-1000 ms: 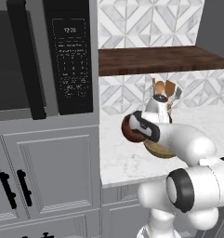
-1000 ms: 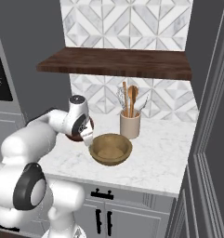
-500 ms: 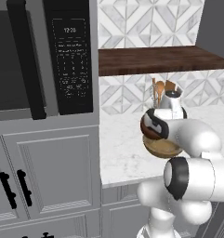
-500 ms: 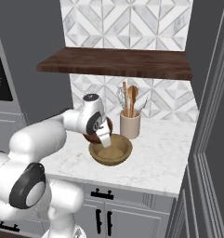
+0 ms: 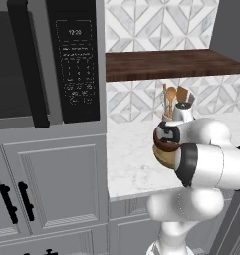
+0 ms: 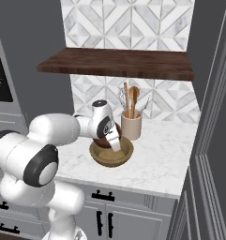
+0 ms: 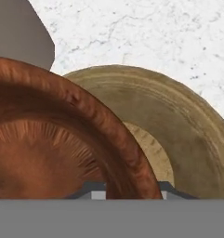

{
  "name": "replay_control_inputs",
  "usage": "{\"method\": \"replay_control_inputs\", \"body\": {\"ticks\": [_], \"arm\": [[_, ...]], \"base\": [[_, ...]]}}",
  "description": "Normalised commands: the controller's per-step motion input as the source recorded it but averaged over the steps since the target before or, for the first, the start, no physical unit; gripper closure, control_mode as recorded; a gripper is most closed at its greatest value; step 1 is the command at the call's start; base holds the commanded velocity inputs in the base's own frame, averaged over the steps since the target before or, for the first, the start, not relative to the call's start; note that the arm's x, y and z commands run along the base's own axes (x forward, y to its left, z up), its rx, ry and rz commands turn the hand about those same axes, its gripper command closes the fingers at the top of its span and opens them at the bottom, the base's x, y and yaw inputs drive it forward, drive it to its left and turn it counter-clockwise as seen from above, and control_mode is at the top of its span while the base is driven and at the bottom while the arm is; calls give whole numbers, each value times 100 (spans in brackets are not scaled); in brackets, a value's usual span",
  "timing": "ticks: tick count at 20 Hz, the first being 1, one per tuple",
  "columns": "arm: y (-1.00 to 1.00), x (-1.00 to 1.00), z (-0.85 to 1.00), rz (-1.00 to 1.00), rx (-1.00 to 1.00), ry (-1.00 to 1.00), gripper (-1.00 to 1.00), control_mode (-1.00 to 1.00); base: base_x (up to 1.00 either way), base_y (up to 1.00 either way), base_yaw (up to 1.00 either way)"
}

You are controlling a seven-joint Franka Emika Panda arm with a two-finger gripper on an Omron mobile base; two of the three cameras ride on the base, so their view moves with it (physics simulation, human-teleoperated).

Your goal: Pick up the bowls on the counter and stack them on top of one another in the open cabinet. Place the smaller bowl on top of the larger bowl.

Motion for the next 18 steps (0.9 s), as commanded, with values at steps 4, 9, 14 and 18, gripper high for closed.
{"method": "replay_control_inputs", "body": {"ticks": [4, 9, 14, 18], "arm": [[-13, 13, -42, 0, -4, 0, 100, -100], [-4, 4, -3, 0, 0, -1, -100, -100], [-33, -1, 59, 3, 8, -2, -100, -100], [-51, -24, 50, 9, 1, 2, -100, -100]], "base": [[0, 0, 0], [0, 0, 0], [0, 0, 0], [0, 0, 0]]}}
